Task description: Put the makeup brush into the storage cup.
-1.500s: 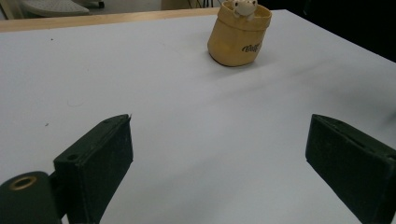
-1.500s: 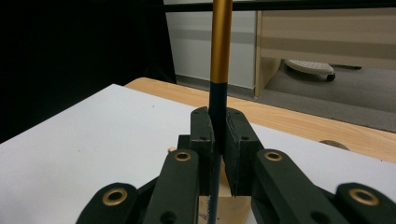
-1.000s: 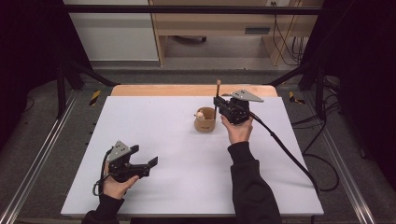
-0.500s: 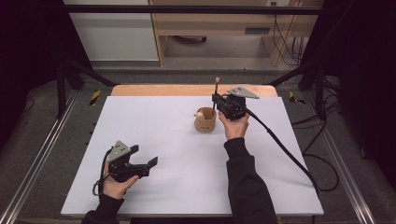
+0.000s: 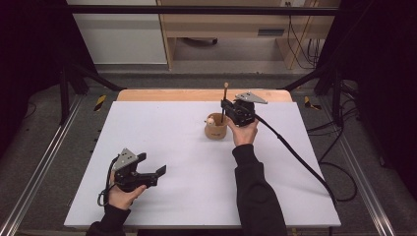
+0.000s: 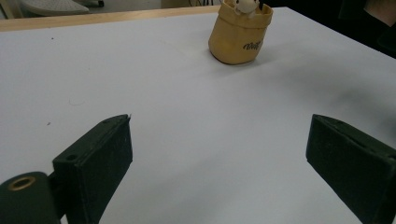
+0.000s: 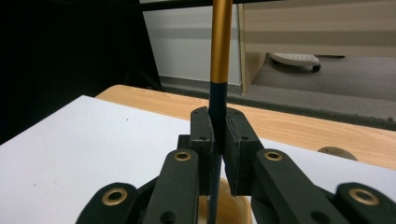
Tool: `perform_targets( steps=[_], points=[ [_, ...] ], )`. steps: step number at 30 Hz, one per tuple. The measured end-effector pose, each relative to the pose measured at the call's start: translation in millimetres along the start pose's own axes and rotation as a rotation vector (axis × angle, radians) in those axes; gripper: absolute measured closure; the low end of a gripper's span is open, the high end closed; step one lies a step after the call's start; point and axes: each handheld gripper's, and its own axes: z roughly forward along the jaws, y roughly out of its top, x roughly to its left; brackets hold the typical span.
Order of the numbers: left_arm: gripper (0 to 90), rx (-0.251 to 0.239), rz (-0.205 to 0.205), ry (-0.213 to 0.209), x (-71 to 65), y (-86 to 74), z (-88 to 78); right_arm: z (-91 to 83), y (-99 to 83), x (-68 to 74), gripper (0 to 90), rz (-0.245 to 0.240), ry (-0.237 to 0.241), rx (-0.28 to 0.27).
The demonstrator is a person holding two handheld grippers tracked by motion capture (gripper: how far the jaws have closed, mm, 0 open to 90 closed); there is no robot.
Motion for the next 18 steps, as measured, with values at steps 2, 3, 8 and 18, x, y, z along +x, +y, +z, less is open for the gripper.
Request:
perform_targets(
  steps=[2,3,8,18],
  points=[
    [6.7,0.000,0.000,0.000,0.0,0.0,0.0,1.8,-1.7,0.2,83.2,0.001,-0.003,0.006],
    [6.7,0.000,0.000,0.000,-0.1,0.0,0.0,2.8,-2.8,0.3,83.2,0.002,-0.004,0.009],
    [6.7,0.000,0.001,0.000,-0.3,0.0,0.1,6.6,-7.2,1.4,83.2,0.001,-0.006,0.021],
    [6.7,0.000,0.001,-0.001,-0.2,0.0,-0.1,14.7,-18.7,4.3,83.1,-0.009,-0.013,0.061]
  ],
)
